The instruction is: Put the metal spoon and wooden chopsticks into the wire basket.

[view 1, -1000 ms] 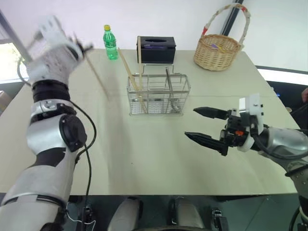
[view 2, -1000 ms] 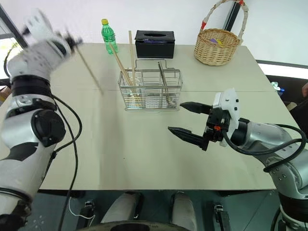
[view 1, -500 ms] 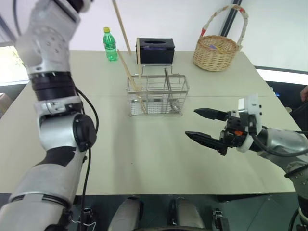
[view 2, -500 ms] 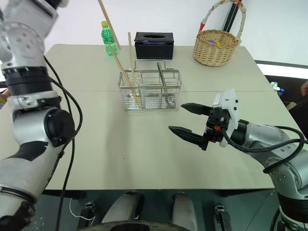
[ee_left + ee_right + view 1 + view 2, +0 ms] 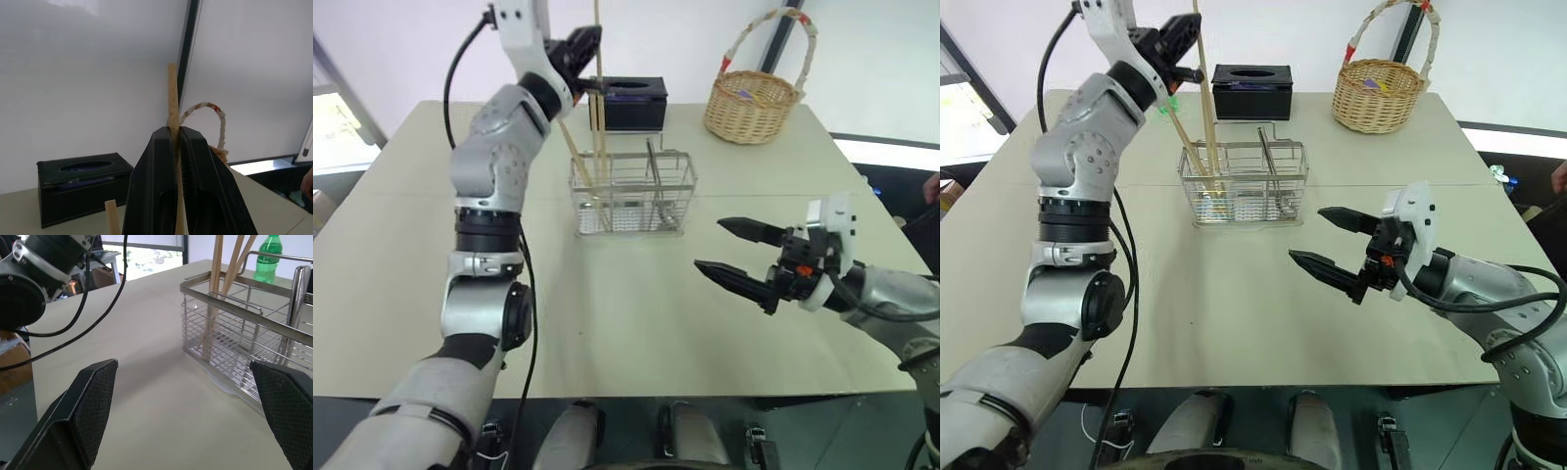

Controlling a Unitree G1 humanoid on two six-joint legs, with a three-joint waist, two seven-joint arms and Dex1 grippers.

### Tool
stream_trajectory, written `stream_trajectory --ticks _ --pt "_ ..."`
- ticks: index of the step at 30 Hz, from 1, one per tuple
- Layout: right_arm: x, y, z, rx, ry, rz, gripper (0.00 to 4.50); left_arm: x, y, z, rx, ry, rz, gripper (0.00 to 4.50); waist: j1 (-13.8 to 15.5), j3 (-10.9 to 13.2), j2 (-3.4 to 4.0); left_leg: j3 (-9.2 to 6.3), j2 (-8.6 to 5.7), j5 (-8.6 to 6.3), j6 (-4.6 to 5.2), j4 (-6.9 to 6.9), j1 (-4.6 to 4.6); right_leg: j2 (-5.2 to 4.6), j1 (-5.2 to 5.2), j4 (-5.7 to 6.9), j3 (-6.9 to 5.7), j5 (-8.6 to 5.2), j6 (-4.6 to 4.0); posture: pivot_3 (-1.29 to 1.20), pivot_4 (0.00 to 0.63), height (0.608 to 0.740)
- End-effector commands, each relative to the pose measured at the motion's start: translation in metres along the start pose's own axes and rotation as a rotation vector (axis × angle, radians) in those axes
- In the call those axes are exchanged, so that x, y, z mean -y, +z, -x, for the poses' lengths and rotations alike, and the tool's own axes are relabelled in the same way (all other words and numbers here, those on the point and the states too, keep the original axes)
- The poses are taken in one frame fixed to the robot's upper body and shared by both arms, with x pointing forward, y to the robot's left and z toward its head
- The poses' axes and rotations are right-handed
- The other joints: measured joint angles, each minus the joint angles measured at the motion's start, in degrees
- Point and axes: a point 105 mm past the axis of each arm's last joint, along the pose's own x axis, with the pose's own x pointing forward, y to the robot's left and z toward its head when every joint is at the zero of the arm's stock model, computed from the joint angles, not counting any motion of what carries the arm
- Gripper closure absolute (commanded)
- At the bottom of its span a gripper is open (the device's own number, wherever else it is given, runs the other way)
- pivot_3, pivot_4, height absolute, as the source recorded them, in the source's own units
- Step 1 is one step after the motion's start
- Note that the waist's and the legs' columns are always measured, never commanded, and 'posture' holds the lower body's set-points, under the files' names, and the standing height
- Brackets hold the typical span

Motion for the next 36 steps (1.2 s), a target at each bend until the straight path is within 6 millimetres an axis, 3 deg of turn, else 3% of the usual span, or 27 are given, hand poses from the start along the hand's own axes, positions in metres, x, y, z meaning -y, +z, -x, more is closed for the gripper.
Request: stream_trajectory --ticks 1,4,10,17,21,25,28,33,36 --pt "-0.005 0.011 0.001 0.039 0.003 0.039 0.00 0.012 0.000 0.003 0.026 -0.031 -0.049 4.11 0.04 0.00 0.01 0.00 0.00 0.00 0.00 0.00 0.00 0.00 0.00 0.00 0.00 0.00 0.00 0.00 0.150 0.661" --pt "-0.005 0.011 0.000 0.040 0.003 0.038 0.00 0.013 -0.009 0.007 0.014 -0.028 -0.031 3.07 0.05 0.00 0.00 0.00 -0.01 0.00 0.00 0.02 0.00 -0.01 0.01 0.00 0.00 0.00 0.00 0.00 0.150 0.661" --pt "-0.002 0.012 0.000 0.040 0.007 0.039 0.00 0.004 -0.006 0.016 0.040 0.033 -0.005 0.06 0.06 0.00 0.00 0.00 -0.01 0.00 0.01 0.02 -0.01 -0.01 0.01 -0.01 0.00 0.00 0.00 0.00 0.150 0.661" --pt "0.013 0.012 0.005 0.002 -0.012 0.092 0.00 -0.033 0.032 0.037 0.000 0.066 -0.107 0.02 -0.28 0.03 0.05 0.01 0.01 0.00 0.02 -0.01 0.03 0.03 -0.01 0.01 0.00 0.00 0.00 0.00 0.150 0.661" --pt "0.038 0.014 0.019 -0.047 -0.073 0.153 0.00 -0.052 0.044 0.073 -0.146 -0.059 -0.332 0.02 -0.73 0.07 0.12 0.02 0.01 -0.01 0.02 -0.07 0.04 0.06 -0.04 0.02 0.00 -0.01 -0.01 0.00 0.150 0.661" --pt "0.055 0.012 0.033 -0.092 -0.104 0.179 0.00 -0.064 0.040 0.111 -0.255 -0.139 -0.525 0.02 -1.16 0.06 0.21 0.01 -0.01 -0.03 0.05 -0.14 0.08 -0.02 0.02 -0.02 0.02 -0.02 -0.04 0.00 0.150 0.661" --pt "0.062 0.014 0.040 -0.108 -0.116 0.188 0.00 -0.070 0.031 0.134 -0.333 -0.157 -0.567 0.02 -1.35 0.07 0.22 0.00 -0.01 -0.03 0.05 -0.11 0.07 -0.08 0.03 -0.04 0.02 -0.02 -0.04 0.00 0.150 0.661" --pt "0.065 0.013 0.043 -0.122 -0.114 0.191 0.00 -0.060 0.011 0.166 -0.452 -0.252 -0.516 0.02 -1.47 0.09 0.25 -0.01 0.03 -0.04 0.06 -0.12 0.04 -0.19 0.00 -0.06 0.05 -0.12 -0.23 0.00 0.150 0.661" --pt "0.064 0.012 0.040 -0.126 -0.102 0.192 0.00 -0.054 0.006 0.175 -0.463 -0.270 -0.513 0.02 -1.48 0.12 0.31 0.00 0.04 -0.05 0.09 -0.15 0.04 -0.21 -0.01 -0.06 0.05 -0.12 -0.23 0.00 0.150 0.661"
